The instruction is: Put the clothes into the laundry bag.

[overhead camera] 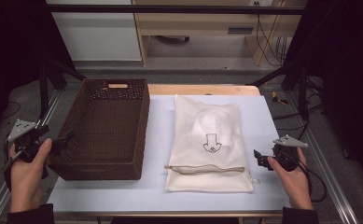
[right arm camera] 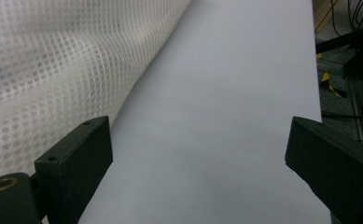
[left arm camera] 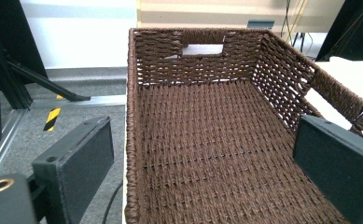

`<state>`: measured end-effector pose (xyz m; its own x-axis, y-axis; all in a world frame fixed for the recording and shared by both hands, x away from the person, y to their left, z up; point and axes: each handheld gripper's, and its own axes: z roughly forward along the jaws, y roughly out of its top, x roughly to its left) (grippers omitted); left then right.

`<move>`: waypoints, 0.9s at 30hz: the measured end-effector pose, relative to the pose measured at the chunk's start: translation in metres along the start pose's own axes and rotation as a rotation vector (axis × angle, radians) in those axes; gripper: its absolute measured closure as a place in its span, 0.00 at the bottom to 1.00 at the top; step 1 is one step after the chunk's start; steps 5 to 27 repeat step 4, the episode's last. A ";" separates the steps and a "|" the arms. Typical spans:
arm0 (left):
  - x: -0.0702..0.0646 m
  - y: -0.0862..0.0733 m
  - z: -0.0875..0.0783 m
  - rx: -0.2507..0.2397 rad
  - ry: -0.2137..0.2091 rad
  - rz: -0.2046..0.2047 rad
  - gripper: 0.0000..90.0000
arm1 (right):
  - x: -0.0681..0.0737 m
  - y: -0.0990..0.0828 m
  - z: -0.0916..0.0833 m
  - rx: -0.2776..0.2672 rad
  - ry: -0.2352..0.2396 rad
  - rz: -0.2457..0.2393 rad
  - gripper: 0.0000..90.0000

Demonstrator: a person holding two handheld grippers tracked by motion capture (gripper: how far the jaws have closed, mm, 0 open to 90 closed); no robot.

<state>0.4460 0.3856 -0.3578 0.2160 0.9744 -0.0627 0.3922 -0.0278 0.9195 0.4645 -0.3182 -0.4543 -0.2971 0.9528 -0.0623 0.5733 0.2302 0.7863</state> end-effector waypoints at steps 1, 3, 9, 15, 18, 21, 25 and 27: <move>0.000 0.000 0.000 0.000 0.001 -0.002 0.06 | 0.000 -0.002 0.001 0.008 -0.003 0.003 0.09; -0.001 0.000 0.000 -0.001 0.003 -0.001 0.06 | -0.001 -0.004 0.003 0.015 0.004 -0.004 0.09; -0.001 0.000 0.000 -0.004 0.004 0.002 0.06 | -0.001 -0.005 0.004 0.018 -0.001 -0.010 0.09; -0.001 0.000 0.000 -0.004 0.004 0.002 0.06 | -0.001 -0.005 0.004 0.018 -0.001 -0.010 0.09; -0.001 0.000 0.000 -0.004 0.004 0.002 0.06 | -0.001 -0.005 0.004 0.018 -0.001 -0.010 0.09; -0.001 0.000 0.000 -0.004 0.004 0.002 0.06 | -0.001 -0.005 0.004 0.018 -0.001 -0.010 0.09; -0.001 0.000 0.000 -0.004 0.004 0.002 0.06 | -0.001 -0.005 0.004 0.018 -0.001 -0.010 0.09; -0.001 0.000 0.000 -0.004 0.004 0.002 0.06 | -0.001 -0.005 0.004 0.018 -0.001 -0.010 0.09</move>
